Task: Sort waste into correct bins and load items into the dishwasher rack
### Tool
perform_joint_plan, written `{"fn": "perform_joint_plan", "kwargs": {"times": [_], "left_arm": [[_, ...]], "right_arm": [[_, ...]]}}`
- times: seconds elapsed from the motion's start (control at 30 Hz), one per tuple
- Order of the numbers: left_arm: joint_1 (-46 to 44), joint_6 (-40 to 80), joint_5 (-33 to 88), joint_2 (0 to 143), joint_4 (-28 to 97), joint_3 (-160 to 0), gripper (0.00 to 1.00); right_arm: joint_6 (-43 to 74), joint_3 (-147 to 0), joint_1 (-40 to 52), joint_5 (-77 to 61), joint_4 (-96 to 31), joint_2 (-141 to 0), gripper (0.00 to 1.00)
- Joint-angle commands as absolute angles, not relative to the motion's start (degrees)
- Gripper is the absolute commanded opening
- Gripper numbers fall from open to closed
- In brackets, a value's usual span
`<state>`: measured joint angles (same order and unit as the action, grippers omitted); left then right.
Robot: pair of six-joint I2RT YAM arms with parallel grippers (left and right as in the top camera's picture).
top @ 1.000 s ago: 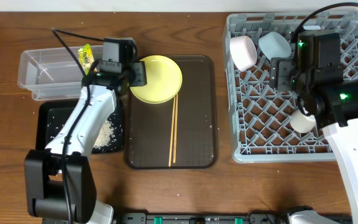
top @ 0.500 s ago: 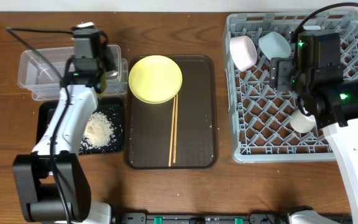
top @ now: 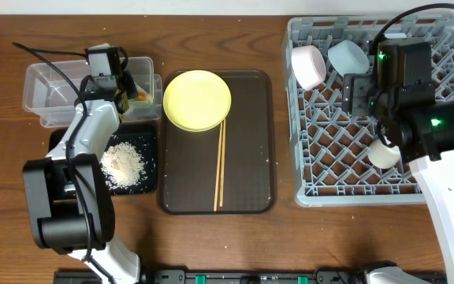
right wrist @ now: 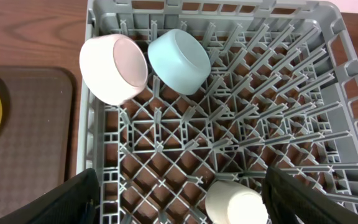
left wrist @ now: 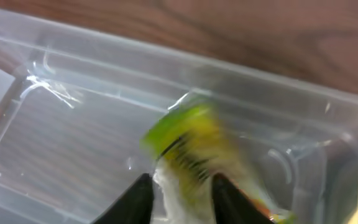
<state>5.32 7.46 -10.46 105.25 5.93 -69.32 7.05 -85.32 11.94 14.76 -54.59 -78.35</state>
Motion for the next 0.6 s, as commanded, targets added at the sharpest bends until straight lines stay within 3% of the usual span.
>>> {"fn": "perform_joint_plan", "kwargs": {"times": [0.0, 0.17, 0.4, 0.57], "left_arm": [[5.6, 7.4, -10.8, 101.8, 5.7, -71.0, 0.38], [5.0, 7.6, -7.4, 94.6, 6.9, -71.2, 0.45], [0.8, 7.8, 14.0, 90.3, 17.5, -71.2, 0.50], [-5.7, 7.6, 14.2, 93.2, 19.5, -70.2, 0.51]], "right_arm": [[7.3, -85.5, 11.6, 14.5, -54.9, -78.4, 0.83], [7.3, -85.5, 11.6, 14.5, -55.0, -78.4, 0.83], [7.3, -85.5, 11.6, 14.5, -54.6, -78.6, 0.84], [7.7, -85.5, 11.6, 13.5, -54.7, -78.8, 0.84]]}}
